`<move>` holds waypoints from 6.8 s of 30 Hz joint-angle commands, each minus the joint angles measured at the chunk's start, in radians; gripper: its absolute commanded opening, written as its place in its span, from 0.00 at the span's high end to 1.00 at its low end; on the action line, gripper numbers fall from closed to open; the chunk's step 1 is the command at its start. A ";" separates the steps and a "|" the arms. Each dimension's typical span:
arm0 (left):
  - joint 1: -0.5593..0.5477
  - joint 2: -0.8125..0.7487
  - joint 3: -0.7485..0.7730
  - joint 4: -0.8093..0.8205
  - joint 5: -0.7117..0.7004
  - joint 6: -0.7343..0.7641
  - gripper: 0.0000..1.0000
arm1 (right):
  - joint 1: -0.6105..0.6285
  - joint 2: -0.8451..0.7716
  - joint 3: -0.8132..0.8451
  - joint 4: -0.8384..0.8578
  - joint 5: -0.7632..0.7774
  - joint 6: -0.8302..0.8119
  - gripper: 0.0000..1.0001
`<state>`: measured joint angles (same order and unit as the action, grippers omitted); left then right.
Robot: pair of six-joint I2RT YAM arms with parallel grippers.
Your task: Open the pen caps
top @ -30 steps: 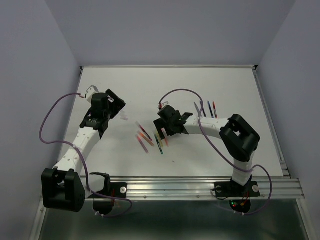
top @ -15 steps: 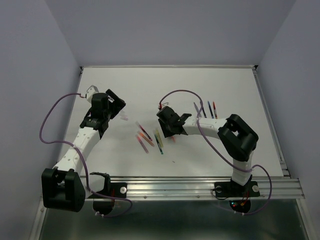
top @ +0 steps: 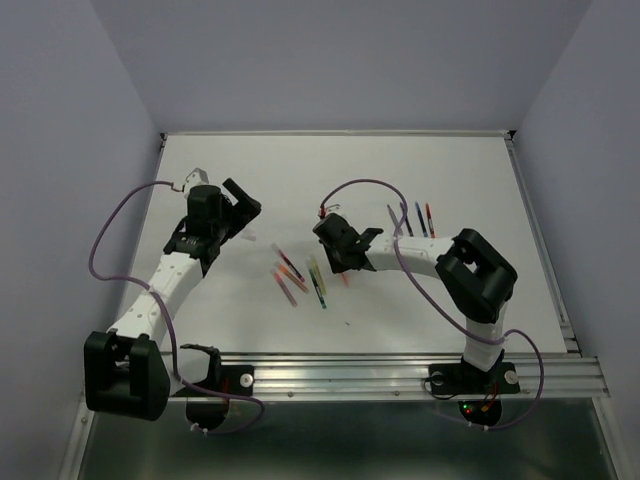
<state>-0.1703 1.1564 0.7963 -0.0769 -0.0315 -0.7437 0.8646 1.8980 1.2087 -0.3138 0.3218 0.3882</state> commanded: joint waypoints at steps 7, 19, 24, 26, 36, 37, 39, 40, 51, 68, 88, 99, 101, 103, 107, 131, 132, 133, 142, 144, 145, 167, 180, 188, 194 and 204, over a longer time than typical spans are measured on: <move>-0.150 0.028 0.043 0.175 0.179 0.017 0.01 | -0.039 -0.215 -0.047 0.133 -0.078 -0.167 0.99; -0.255 0.111 0.093 0.253 0.194 -0.025 0.04 | -0.039 -0.361 -0.069 0.226 -0.306 -0.184 0.99; -0.273 0.138 0.101 0.269 0.202 -0.029 0.21 | -0.039 -0.366 -0.049 0.231 -0.360 -0.180 0.99; -0.276 0.144 0.103 0.272 0.202 -0.029 0.23 | -0.039 -0.369 -0.049 0.234 -0.363 -0.180 0.99; -0.291 0.158 0.107 0.287 0.216 -0.034 0.43 | -0.039 -0.366 -0.026 0.251 -0.372 -0.167 0.99; -0.293 0.160 0.107 0.290 0.219 -0.036 0.44 | -0.039 -0.361 -0.023 0.252 -0.372 -0.167 0.99; -0.296 0.163 0.104 0.293 0.222 -0.037 0.45 | -0.039 -0.356 -0.015 0.257 -0.374 -0.167 0.99; -0.296 0.164 0.104 0.295 0.222 -0.037 0.46 | -0.039 -0.353 -0.012 0.260 -0.374 -0.169 0.99; -0.298 0.167 0.103 0.301 0.216 -0.046 0.86 | -0.039 -0.341 0.006 0.265 -0.382 -0.180 0.99; -0.307 0.120 0.072 0.325 0.177 -0.077 1.00 | -0.039 -0.278 0.048 0.263 -0.334 -0.206 0.56; -0.192 0.313 0.322 0.321 -0.034 -0.022 1.00 | -0.013 -0.448 -0.257 0.277 -0.651 -0.106 0.99; -0.130 0.342 0.337 0.269 -0.005 0.000 1.00 | -0.066 -0.527 -0.310 0.200 -0.390 -0.040 0.99; -0.126 0.327 0.293 0.223 -0.015 0.013 1.00 | -0.131 -0.484 -0.293 0.180 -0.368 -0.046 0.99; -0.123 0.309 0.245 0.204 -0.031 0.024 1.00 | -0.185 -0.450 -0.267 0.174 -0.308 -0.061 0.99; -0.120 0.247 0.123 0.155 -0.068 0.040 1.00 | -0.284 -0.347 -0.197 0.174 -0.222 -0.204 0.99; -0.044 0.241 0.021 0.048 -0.160 0.020 1.00 | -0.406 -0.001 0.021 0.156 -0.053 -0.373 0.72; -0.043 0.244 0.024 0.048 -0.163 0.021 1.00 | -0.406 0.009 0.026 0.151 -0.050 -0.373 0.71; -0.043 0.246 0.030 0.048 -0.165 0.023 1.00 | -0.406 0.012 0.031 0.148 -0.047 -0.371 0.70; -0.041 0.354 0.130 0.034 -0.142 0.052 1.00 | -0.406 -0.037 0.042 0.120 -0.056 -0.341 0.46; -0.041 0.379 0.164 0.022 -0.139 0.058 1.00 | -0.406 -0.086 0.037 0.120 -0.078 -0.328 0.40; -0.041 0.403 0.188 0.008 -0.137 0.064 1.00 | -0.406 -0.120 0.031 0.120 -0.111 -0.328 0.31; -0.095 0.634 0.359 -0.081 -0.148 0.046 0.78 | -0.406 -0.340 -0.047 0.122 -0.196 -0.249 0.00; -0.095 0.664 0.363 -0.101 -0.159 0.017 0.59 | -0.406 -0.327 -0.049 0.124 -0.190 -0.241 0.00; -0.095 0.605 0.347 -0.100 -0.165 -0.002 0.58 | -0.406 -0.339 -0.063 0.124 -0.222 -0.238 0.00; -0.097 0.499 0.342 -0.098 -0.156 0.003 0.38 | -0.406 -0.370 -0.078 0.122 -0.271 -0.232 0.00; -0.097 0.189 0.255 -0.018 -0.103 0.040 0.01 | -0.167 -0.327 -0.094 0.073 -0.167 -0.129 0.00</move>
<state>-0.2649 1.4506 1.0962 -0.1387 -0.1432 -0.7319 0.6071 1.5513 1.1057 -0.2348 0.1127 0.1932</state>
